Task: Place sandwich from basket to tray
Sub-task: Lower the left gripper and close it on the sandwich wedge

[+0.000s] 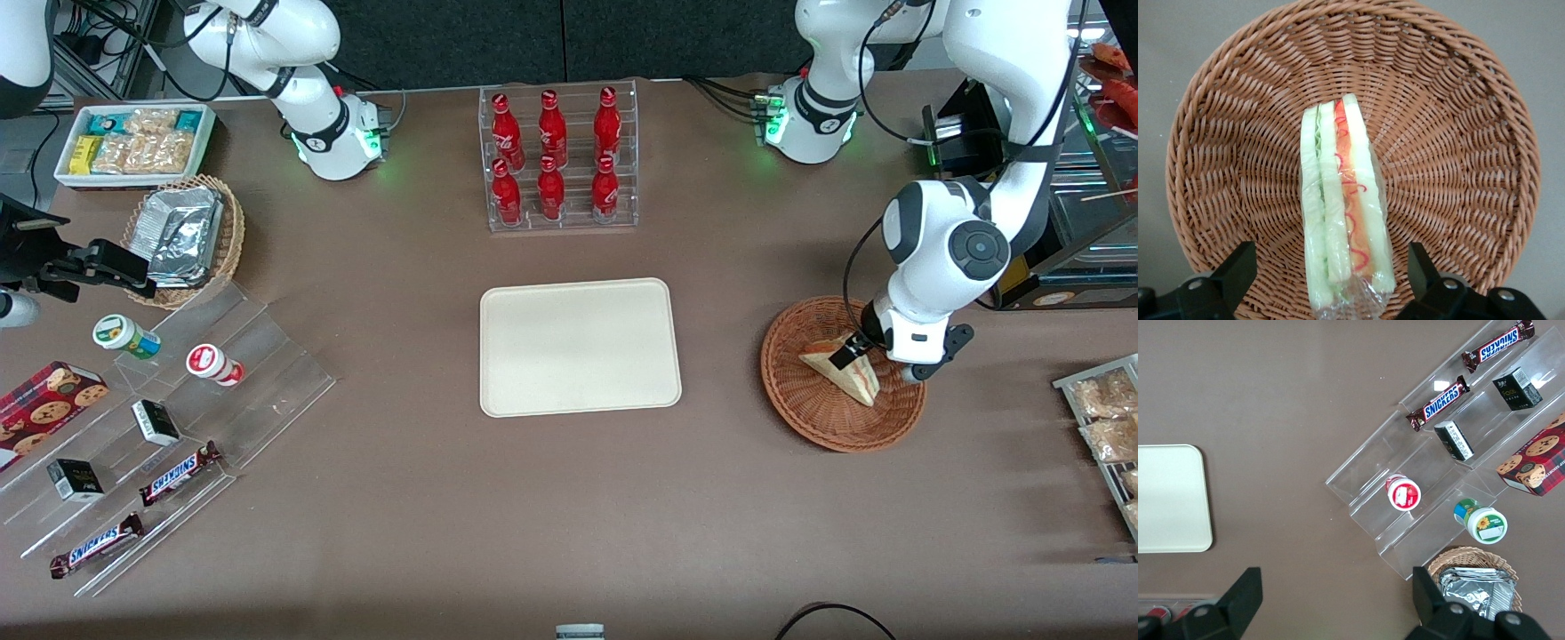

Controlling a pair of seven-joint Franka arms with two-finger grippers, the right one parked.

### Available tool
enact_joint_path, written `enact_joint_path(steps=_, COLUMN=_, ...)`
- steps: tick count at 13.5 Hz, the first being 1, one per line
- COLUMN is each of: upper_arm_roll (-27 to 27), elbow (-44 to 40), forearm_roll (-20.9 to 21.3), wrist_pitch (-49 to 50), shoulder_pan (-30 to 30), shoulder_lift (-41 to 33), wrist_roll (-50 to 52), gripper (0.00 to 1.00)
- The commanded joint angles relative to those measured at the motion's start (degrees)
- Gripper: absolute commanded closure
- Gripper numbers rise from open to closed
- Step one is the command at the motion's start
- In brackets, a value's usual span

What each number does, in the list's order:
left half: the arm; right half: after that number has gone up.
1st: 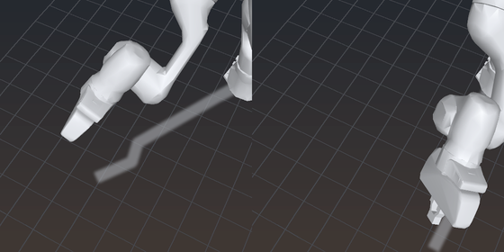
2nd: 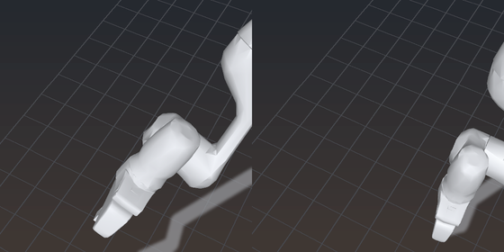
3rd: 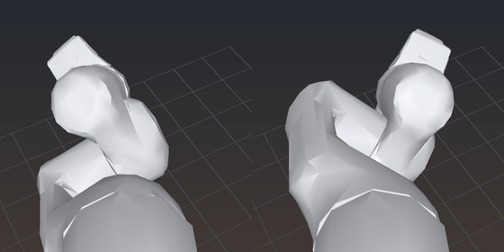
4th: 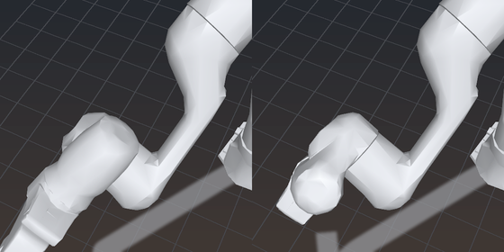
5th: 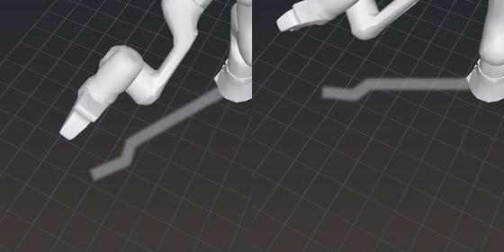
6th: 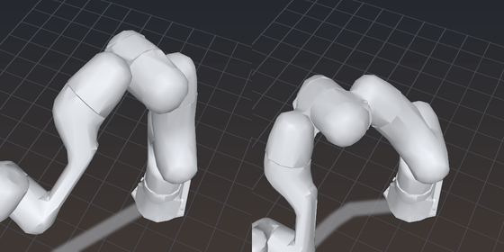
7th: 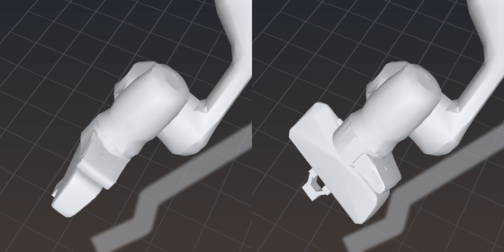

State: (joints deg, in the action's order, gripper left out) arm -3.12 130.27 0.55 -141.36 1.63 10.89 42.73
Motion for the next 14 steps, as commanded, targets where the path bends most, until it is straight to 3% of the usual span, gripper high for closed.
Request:
enact_joint_path(steps=1, upper_arm_roll=0.13, elbow=0.33, forearm_roll=-0.63, wrist_pitch=-1.37, shoulder_pan=0.22, shoulder_lift=0.18, wrist_roll=2.09, gripper=0.24)
enact_joint_path(steps=2, upper_arm_roll=0.04, elbow=0.16, forearm_roll=-0.63, wrist_pitch=-1.55, shoulder_pan=0.31, shoulder_lift=0.62, wrist_roll=3.49, gripper=0.64)
enact_joint_path(steps=3, upper_arm_roll=-0.05, elbow=0.07, forearm_roll=-0.46, wrist_pitch=-1.73, shoulder_pan=0.31, shoulder_lift=1.23, wrist_roll=4.98, gripper=0.87)
enact_joint_path(steps=4, upper_arm_roll=-0.92, elbow=-0.02, forearm_roll=-0.46, wrist_pitch=-2.51, shoulder_pan=0.31, shoulder_lift=1.93, wrist_roll=5.35, gripper=1.0)
enact_joint_path(steps=10, upper_arm_roll=-1.45, elbow=-1.16, forearm_roll=0.07, wrist_pitch=-1.29, shoulder_pan=0.13, shoulder_lift=1.68, wrist_roll=4.47, gripper=1.0)
enact_joint_path(steps=14, upper_arm_roll=-1.45, elbow=-6.25, forearm_roll=1.21, wrist_pitch=13.53, shoulder_pan=0.22, shoulder_lift=-2.09, wrist_roll=0.0, gripper=1.0)
